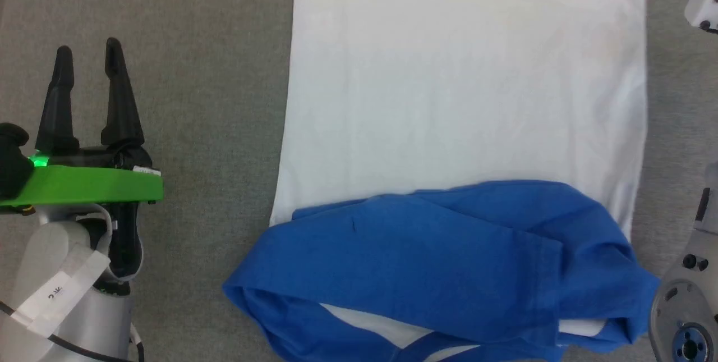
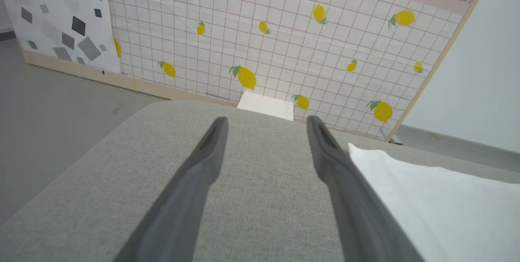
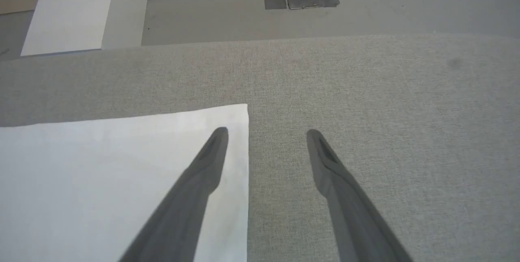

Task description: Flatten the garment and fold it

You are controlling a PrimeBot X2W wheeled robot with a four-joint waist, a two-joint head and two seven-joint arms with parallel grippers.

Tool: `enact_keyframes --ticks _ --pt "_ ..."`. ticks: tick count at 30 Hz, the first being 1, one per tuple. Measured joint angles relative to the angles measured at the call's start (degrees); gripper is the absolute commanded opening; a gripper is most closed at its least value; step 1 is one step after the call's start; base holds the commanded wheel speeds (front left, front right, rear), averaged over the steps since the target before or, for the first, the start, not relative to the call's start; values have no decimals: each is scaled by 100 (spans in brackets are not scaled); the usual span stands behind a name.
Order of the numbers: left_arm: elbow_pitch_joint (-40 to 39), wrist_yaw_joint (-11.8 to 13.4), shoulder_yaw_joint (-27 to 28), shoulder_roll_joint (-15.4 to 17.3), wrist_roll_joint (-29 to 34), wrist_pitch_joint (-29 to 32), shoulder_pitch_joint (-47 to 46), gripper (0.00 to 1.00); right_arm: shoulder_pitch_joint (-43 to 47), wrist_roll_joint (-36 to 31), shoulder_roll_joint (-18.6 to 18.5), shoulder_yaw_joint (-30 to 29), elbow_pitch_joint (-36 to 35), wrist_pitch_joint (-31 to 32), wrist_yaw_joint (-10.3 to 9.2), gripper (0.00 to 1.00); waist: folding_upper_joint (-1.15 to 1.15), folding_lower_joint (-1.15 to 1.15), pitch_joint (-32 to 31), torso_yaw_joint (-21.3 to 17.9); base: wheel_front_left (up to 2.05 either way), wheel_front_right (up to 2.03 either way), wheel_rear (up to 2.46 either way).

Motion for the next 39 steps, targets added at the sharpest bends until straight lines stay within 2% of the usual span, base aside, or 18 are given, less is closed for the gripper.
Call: enact_keyframes --ticks 5,14,15,16,17,22,26,31,35,39 --pt "-45 -131 90 -147 182 0 -72 100 -101 -483 -45 31 221 333 0 100 0 0 442 219 0 0 0" --pt "-7 -264 278 -349 301 0 -91 100 -358 -572 -190 369 339 331 -2 100 0 0 932 505 0 0 0" --pt "7 -286 298 -363 308 1 -92 100 -376 -544 -197 358 349 414 -2 93 0 0 942 513 0 0 0" --pt "19 -290 311 -372 309 0 -92 100 -392 -514 -197 365 352 456 -2 5 0 0 941 512 0 0 0" --pt "35 -298 318 -380 313 0 -92 100 -405 -478 -200 380 352 498 -2 0 0 0 932 506 0 0 0" --pt "124 -422 263 -380 256 36 -155 100 -396 -191 -165 434 293 397 -1 0 0 1 840 448 0 0 0" --pt "109 -498 330 -308 -319 606 -591 100 -386 25 -186 660 175 123 -1 0 0 0 745 337 0 0 0" --pt "98 -539 145 43 -1065 2098 -1562 100 -385 324 -146 969 86 48 -1 0 0 0 674 68 0 0 0" --pt "612 -502 -255 387 -1257 3496 -2530 100 -387 537 -136 1157 59 11 -1 0 0 0 666 -161 0 0 0" --pt "1240 -489 -719 522 -1191 4401 -3348 100 -388 716 -81 1394 46 -118 -1 0 0 0 717 -385 0 0 0"
